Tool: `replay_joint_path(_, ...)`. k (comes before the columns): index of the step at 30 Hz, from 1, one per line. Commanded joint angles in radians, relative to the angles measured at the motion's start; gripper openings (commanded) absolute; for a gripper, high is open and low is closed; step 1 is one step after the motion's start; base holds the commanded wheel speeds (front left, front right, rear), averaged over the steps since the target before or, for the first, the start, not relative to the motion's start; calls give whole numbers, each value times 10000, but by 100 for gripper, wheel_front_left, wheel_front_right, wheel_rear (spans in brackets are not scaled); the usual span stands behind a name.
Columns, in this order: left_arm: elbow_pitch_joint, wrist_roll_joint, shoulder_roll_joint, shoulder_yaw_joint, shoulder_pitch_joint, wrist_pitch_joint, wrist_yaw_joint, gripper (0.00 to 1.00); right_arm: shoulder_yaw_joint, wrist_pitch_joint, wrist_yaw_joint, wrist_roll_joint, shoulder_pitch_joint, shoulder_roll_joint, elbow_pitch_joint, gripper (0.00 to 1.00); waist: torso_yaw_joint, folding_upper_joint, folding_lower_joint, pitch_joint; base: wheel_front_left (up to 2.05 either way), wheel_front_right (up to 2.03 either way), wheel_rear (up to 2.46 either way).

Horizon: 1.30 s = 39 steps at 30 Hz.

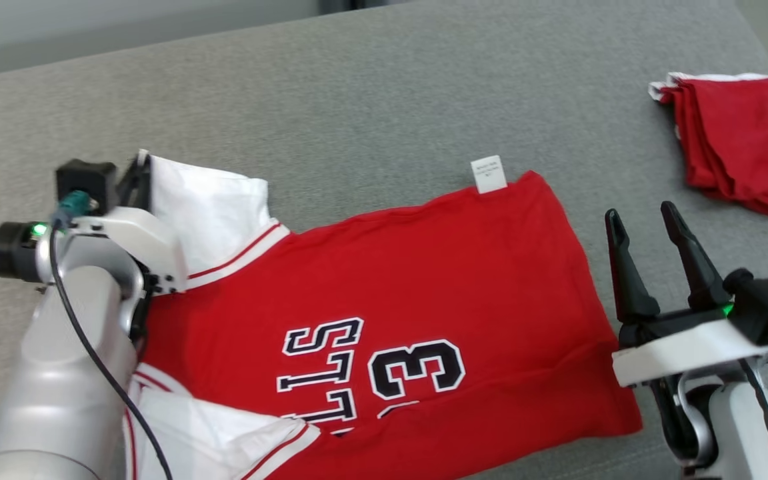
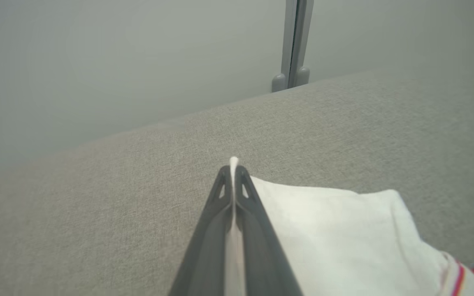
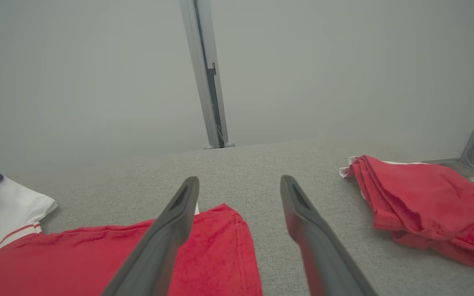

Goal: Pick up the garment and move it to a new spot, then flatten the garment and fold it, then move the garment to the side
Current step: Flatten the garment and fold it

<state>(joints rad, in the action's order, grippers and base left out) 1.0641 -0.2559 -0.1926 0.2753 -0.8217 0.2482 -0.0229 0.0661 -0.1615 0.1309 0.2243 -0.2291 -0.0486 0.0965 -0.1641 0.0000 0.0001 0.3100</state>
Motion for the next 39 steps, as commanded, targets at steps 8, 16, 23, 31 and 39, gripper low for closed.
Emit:
replay_joint_path(8,-1928,-94,524,186,1228,172,-362,0,197,1063,-5,425,-1241,-1167,1862,100,1425,0,-1,-659,0,0,0)
replay_joint_path(16,-4135,28,837,539,2524,172,-229,0,387,1511,-3,1205,-2357,-2305,4536,100,2413,0,-1,-715,0,0,0)
replay_joint_path(23,-5312,-29,950,851,3073,-67,-119,0,818,1447,-5,1654,-3271,-2732,6196,100,2885,0,-1,-509,0,0,0)
replay_joint_path(31,-6146,-127,959,965,3375,-355,23,0,1772,1828,-5,2159,-4039,-2728,7532,100,3004,0,-1,-297,0,0,0)
replay_joint_path(39,-6473,-193,879,1058,3498,-500,75,0,2847,1731,-3,2909,-4223,-2847,8099,100,2989,0,-1,-356,0,0,0)
